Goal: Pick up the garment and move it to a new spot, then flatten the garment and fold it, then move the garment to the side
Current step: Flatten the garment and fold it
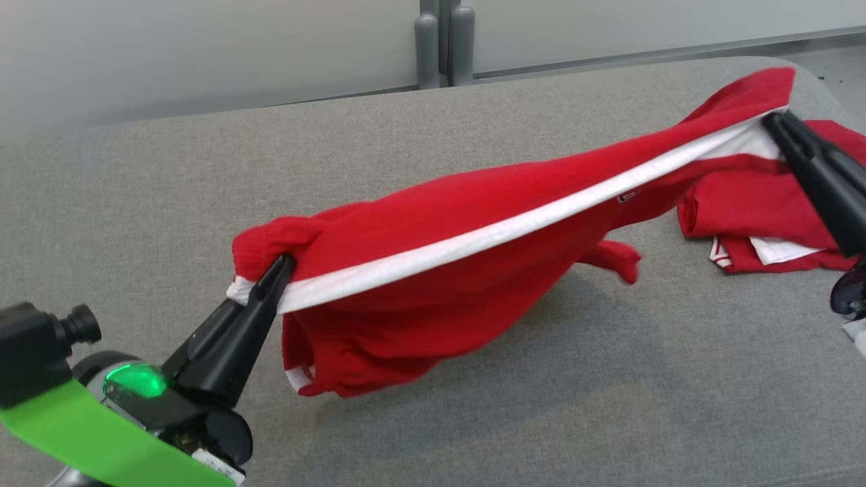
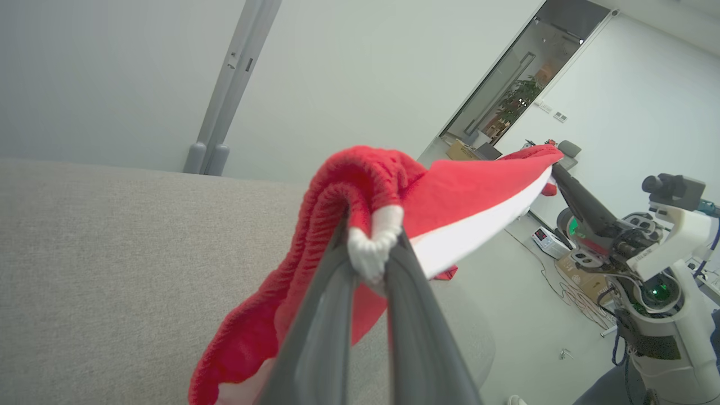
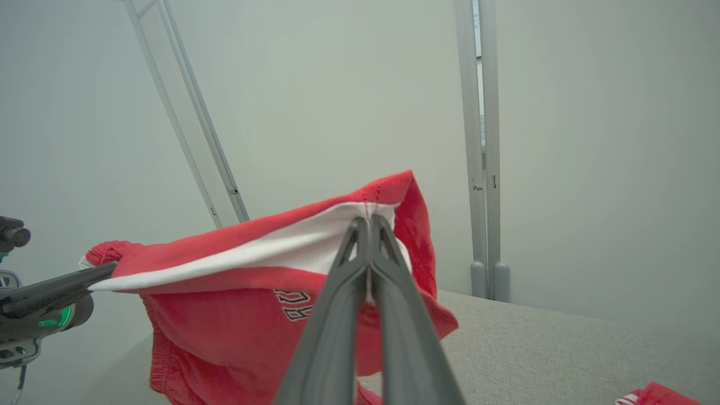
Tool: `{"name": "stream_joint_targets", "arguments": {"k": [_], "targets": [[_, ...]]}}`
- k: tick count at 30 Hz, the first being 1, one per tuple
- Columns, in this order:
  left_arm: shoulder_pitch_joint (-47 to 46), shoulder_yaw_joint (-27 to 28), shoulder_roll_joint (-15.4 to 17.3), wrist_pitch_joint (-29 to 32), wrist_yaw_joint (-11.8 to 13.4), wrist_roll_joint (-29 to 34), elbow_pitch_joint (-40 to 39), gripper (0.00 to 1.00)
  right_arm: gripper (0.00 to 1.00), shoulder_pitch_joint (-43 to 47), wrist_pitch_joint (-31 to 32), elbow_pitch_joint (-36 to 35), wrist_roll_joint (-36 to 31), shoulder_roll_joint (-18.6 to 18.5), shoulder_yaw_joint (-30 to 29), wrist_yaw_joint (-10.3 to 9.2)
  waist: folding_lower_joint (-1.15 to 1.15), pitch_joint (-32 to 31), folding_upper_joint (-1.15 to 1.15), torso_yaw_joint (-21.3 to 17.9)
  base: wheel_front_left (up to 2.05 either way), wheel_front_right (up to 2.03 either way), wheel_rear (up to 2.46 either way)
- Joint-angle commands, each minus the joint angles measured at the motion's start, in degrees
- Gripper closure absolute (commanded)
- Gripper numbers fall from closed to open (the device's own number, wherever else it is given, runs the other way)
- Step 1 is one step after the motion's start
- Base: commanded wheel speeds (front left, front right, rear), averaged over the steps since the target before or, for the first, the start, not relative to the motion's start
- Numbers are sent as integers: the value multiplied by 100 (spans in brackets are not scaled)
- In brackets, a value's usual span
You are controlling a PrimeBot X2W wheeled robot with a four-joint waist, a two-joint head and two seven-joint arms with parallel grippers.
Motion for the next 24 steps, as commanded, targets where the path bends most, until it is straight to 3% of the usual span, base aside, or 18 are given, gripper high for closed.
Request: {"name": "stream_joint_targets", "arguments": {"k": [1,6,8,12,18,20,21,24], "targets": [[-322,76,68,180,126,-165,-116,100,100,-104,188,-204,174,46,-282,0,0,154,16,-81,0,0,0],[-1817,183,296,895,411,-314,239,100,100,-1141,597,-42,223,253,-623,-1,0,845,16,-79,0,0,0],[-2823,120,483,1049,396,127,720,100,100,-1812,656,287,0,403,-542,-2,0,1245,16,-24,0,0,0],[-4910,-248,-47,1111,491,480,2206,100,100,-3505,638,1371,-642,976,-322,-4,0,2028,16,136,0,0,0],[-7524,-589,-699,314,165,1302,4968,100,100,-6172,-7,3668,-2044,2209,-173,0,0,2881,16,174,0,0,0],[-8313,-543,-862,-310,24,1587,5607,100,100,-6993,-551,4262,-2526,2522,-264,0,0,3086,16,148,0,0,0],[-8899,-496,-1043,-1045,-126,1820,6173,100,100,-7624,-1188,4694,-2896,2771,-313,0,0,3295,16,105,0,0,0],[-9389,-567,-1217,-1926,-526,2015,6854,100,100,-8039,-1863,5113,-2994,2986,-338,0,0,3582,16,66,0,0,0]]}}
